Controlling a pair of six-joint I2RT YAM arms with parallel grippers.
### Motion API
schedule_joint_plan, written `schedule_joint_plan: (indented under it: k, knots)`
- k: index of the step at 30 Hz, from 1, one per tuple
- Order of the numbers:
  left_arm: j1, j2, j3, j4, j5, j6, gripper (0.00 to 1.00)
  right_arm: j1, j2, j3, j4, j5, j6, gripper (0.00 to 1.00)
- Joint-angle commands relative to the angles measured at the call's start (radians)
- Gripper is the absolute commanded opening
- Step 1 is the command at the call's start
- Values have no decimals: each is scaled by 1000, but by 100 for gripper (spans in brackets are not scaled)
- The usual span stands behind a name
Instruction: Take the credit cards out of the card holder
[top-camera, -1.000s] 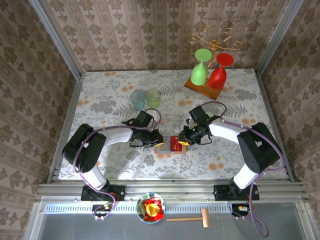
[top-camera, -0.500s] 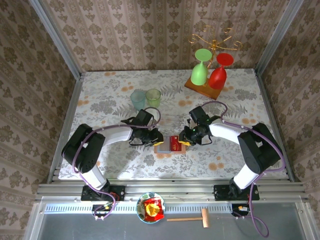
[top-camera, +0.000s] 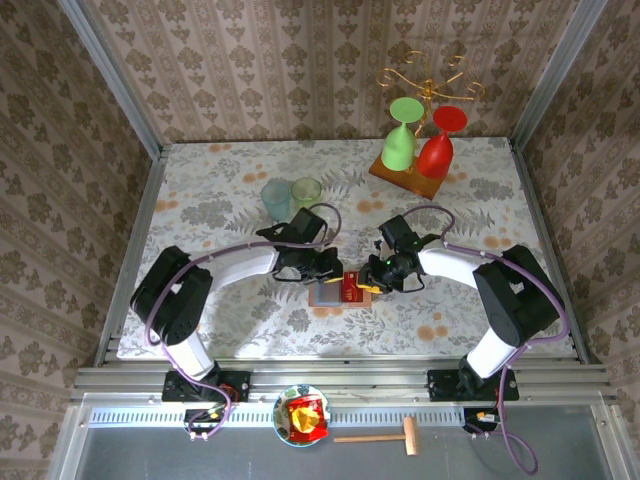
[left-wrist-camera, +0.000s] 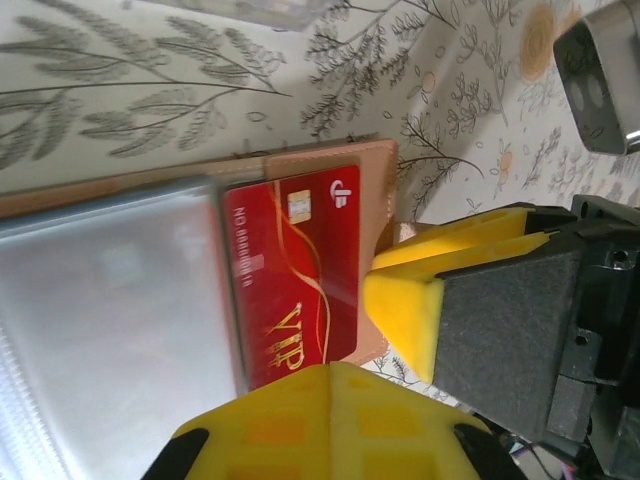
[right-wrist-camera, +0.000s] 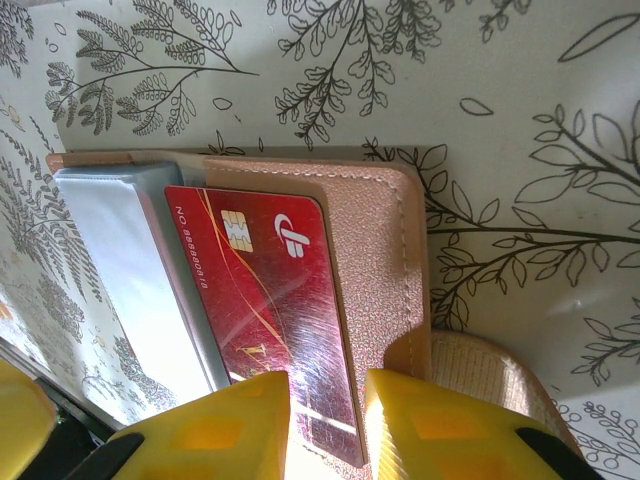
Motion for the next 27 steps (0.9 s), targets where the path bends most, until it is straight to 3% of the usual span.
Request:
schedule_joint_plan:
  k: [1,12,27]
  knots:
    - [-27,44,56,-109,-43,62,3,6,-1,-16,3,-2,9,27]
    - [-92,155,205,-310,-158,151,1,6,-26,-43,21,19,45,26]
    - [-106,207,234,-362,-192,146,3,6,-24,-68,69,-10,67,26]
